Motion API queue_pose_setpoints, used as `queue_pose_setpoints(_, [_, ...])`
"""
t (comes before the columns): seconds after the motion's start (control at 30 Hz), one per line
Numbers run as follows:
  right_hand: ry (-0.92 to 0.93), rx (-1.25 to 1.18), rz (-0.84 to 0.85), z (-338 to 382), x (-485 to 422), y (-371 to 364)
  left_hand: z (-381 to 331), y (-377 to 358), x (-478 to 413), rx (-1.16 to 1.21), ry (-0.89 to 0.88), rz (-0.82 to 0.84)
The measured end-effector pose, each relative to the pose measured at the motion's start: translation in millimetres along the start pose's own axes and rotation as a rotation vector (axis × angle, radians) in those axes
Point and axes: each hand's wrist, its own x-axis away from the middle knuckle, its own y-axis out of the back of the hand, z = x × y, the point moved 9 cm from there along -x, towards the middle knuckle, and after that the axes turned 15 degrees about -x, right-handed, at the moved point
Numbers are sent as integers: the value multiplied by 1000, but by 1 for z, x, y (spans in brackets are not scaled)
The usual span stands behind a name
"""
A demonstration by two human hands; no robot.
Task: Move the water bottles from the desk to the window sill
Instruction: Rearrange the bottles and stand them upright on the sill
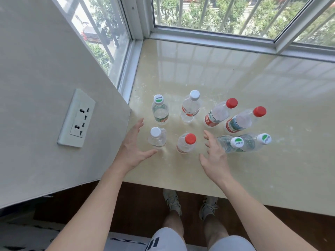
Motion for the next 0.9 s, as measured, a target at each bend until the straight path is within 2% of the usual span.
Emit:
queue_pose_setpoints(0.23, [130, 11, -14, 57, -32, 21, -18, 44, -6, -88, -2, -99])
queue_pose_setpoints(0.33, [120, -12, -53, 67, -56, 26, -25, 50, -27, -92, 20, -140])
queue_pose_setpoints(0.6, [-31, -25, -63, 48, -119, 4, -37, 29, -92, -94, -15, -60])
queue_pose_setpoints(0.77, [-40, -51, -84, 38, -140, -10, -37, 15, -113, -73, -35, -40])
queue_pose_setpoints(0.9, [-4, 28, -177, 36, -153, -8, -39, 10, -126, -43, -44, -59])
